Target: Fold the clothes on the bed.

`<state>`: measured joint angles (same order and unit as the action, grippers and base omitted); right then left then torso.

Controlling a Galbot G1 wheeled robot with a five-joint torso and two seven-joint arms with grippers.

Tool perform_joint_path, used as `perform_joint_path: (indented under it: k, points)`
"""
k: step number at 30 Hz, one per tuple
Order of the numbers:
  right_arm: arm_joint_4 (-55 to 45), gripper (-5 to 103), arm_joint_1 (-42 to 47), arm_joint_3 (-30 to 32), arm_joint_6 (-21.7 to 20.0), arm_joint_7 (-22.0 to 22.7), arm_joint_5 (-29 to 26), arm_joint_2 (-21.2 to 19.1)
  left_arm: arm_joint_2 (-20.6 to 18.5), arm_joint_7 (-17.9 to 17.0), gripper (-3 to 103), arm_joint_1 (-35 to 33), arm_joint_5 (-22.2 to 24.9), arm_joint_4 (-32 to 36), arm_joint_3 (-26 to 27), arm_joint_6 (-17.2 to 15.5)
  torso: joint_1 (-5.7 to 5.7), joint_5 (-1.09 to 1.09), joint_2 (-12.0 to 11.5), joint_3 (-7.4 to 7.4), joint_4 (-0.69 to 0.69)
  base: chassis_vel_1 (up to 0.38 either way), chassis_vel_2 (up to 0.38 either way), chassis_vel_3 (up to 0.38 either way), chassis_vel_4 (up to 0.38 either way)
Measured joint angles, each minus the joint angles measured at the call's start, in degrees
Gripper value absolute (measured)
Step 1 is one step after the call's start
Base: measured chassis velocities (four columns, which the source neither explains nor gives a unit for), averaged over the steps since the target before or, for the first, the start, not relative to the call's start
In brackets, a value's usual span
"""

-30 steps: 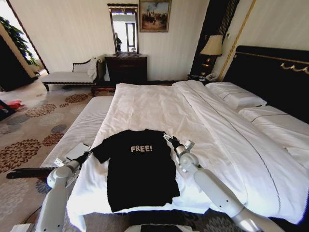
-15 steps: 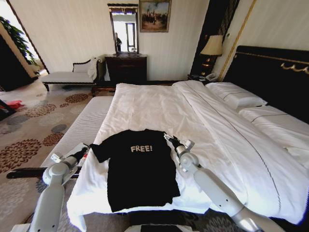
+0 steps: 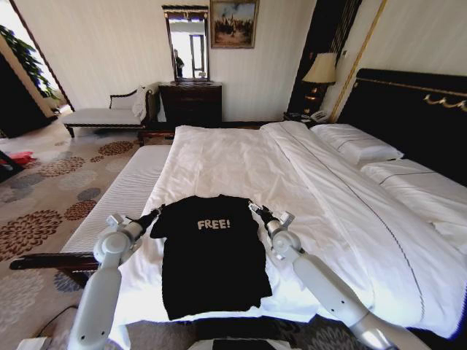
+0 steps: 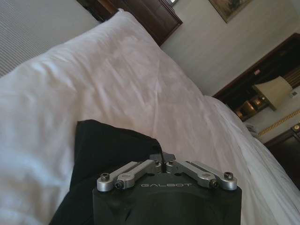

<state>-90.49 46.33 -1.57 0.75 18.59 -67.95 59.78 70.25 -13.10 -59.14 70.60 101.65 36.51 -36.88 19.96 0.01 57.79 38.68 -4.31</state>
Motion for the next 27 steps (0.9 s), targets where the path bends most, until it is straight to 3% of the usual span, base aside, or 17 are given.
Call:
perform_joint_path:
  k: [14,26,27]
  points:
    - [2.2,100,-1.4,-0.6,0.2,-0.1,0.5,1.1,1.5,1.8,0,4.2,-1.7,-3.4,-7.5,0.8,0.00,-0.01,0.0,0.00,0.00,0.000,0.000,0.000,0.000]
    - [3.2,100,-1.7,-1.2,0.3,-0.2,0.9,1.7,1.5,2.0,-2,4.0,-3.0,-3.6,-8.4,1.1,0.00,-0.02,0.0,0.00,0.00,0.000,0.000,0.000,0.000]
    - [3.2,100,-1.8,-1.3,0.3,-0.2,0.9,1.8,1.4,2.3,3,3.8,-3.0,-3.2,-8.3,1.2,0.00,-0.01,0.0,0.00,0.00,0.000,0.000,0.000,0.000]
